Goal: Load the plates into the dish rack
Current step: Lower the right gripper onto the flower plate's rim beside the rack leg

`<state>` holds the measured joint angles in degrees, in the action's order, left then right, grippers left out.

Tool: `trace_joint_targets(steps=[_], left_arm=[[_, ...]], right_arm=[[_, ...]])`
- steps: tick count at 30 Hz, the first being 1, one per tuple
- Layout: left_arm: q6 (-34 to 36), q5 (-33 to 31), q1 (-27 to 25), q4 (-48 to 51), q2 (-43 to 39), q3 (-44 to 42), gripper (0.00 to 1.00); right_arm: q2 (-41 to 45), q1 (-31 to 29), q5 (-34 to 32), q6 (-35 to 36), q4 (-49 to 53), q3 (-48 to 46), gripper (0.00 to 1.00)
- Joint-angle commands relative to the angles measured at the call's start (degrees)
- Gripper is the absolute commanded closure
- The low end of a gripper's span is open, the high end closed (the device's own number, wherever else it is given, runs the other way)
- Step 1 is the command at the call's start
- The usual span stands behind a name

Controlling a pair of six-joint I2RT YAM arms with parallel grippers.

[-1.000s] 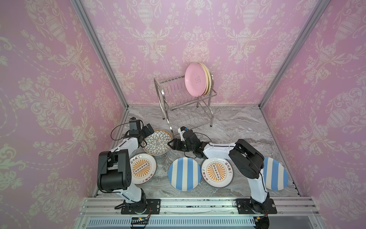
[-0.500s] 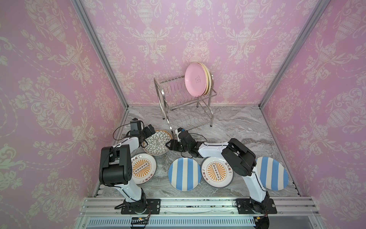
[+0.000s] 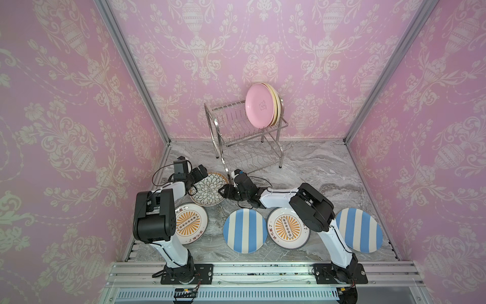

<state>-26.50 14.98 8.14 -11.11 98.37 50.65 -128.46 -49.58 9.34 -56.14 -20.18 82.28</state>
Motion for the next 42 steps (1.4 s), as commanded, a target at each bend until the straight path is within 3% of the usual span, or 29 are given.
trace_joint_targets(steps=[1, 7, 19, 25, 37, 42], left_arm=[[-0.39, 2.31, 0.47, -1.04, 1.08, 0.93, 0.01], [0.26, 1.61, 0.47, 1.59, 0.56, 0.42, 0.01], [4.05, -6.11, 0.38, 5.31, -6.36, -0.56, 0.01], [7.33, -10.44, 0.39, 9.16, -3.65, 1.32, 0.01], [6.24, -5.90, 0.43, 10.19, 0.24, 3.33, 0.01], [4.40, -1.85, 0.39, 7.42, 0.83, 2.63, 0.01]], right_arm=[[-1.97, 0.32, -1.60, -1.66, 1.20, 1.44, 0.44], [-3.26, 0.41, -0.88, -2.46, 2.42, 2.59, 0.49], [-3.28, 0.34, -2.11, -1.53, 5.94, 2.89, 0.59], [-3.20, 0.20, -2.63, -0.64, 7.29, 3.07, 0.62], [-3.20, 0.15, -3.89, 0.83, 9.95, 4.02, 0.71], [-3.37, -0.07, -4.15, 1.47, 10.48, 4.83, 0.82]])
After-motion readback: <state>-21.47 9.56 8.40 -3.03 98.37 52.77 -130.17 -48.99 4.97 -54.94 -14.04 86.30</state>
